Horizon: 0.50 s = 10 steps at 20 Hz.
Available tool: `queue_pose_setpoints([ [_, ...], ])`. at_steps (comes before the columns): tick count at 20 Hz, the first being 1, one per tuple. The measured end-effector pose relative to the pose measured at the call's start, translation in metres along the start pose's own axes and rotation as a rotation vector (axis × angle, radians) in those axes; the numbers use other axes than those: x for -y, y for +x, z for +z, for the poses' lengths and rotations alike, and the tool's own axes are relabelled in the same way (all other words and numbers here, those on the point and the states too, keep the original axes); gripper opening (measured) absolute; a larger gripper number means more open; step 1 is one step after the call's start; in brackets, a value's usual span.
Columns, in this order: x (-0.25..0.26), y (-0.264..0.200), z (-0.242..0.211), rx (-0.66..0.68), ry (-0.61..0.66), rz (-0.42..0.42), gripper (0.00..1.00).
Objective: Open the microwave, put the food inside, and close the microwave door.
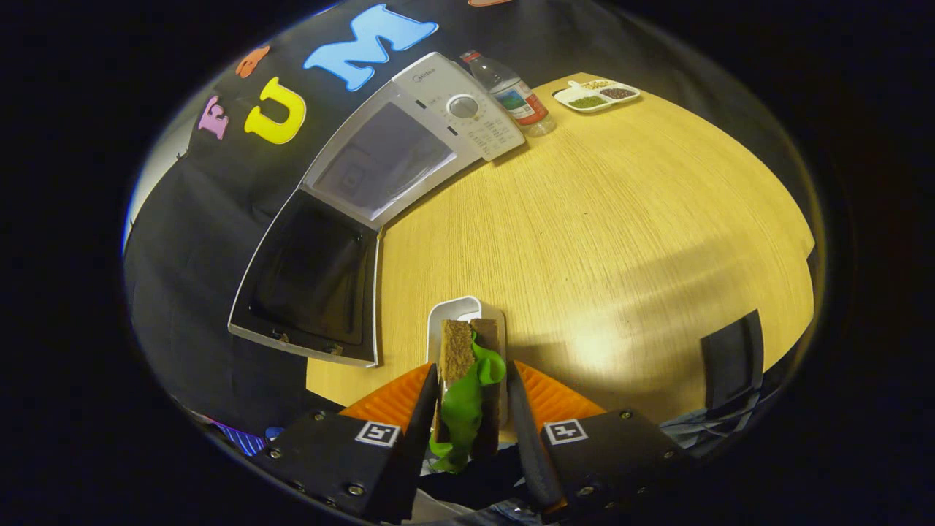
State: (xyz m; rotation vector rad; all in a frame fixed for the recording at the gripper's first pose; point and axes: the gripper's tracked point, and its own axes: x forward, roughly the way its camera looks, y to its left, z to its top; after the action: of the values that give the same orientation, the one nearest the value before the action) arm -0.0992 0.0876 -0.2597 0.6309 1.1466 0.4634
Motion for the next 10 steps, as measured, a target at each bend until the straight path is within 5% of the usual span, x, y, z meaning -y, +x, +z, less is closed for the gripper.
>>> queue_pose_setpoints([
  [1,-0.002,-0.002,0.004,0.009,0.035,0.003,0.58],
  [2,-0.005,-0.002,0.005,-0.002,0.066,0.017,0.4],
  [5,-0.008,-0.005,0.01,0.006,0.096,0.005,0.27],
  [10,-0.028,-0.026,0.028,0.065,0.146,0.045,0.27],
])
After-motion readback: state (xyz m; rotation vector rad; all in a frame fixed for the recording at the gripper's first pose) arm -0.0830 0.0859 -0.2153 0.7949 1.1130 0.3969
